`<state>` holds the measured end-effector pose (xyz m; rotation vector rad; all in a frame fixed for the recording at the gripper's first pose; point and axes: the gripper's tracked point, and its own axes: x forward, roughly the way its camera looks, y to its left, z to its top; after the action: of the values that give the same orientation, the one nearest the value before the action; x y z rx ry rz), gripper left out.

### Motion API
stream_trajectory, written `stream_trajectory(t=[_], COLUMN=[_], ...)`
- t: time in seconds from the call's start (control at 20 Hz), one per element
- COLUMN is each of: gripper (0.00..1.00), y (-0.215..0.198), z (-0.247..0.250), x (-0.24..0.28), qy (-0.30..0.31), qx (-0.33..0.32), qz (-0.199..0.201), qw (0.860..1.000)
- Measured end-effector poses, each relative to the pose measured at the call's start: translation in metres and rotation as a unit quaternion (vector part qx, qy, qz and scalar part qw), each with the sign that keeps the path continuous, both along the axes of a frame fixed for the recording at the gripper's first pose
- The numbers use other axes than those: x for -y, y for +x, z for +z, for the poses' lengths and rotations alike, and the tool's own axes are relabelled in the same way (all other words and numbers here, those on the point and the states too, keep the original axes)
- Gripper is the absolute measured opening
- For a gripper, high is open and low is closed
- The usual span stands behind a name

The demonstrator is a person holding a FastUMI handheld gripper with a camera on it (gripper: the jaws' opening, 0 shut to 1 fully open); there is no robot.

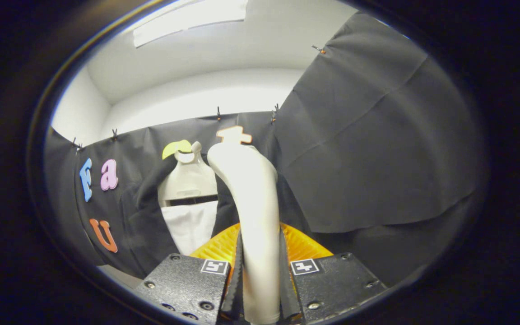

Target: Iron the clothes twice with a garment steamer, once on the left side and once on the right side.

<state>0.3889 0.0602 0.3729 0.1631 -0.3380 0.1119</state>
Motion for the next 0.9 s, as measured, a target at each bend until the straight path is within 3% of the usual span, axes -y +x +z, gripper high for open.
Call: stream_trajectory(t=[0.25, 0.45, 0.9], gripper=[0.37, 0.37, 0.37], y=[0.024, 0.04, 0.05], z=[0.029, 0.01, -0.037], x=[-0.005, -0.007, 0.021], qy=[-0.01, -0.022, -0.025], qx=[0.021, -0.001, -0.054], qz=[-0.011, -0.002, -0.024], qw=[1.0, 1.0, 0.998])
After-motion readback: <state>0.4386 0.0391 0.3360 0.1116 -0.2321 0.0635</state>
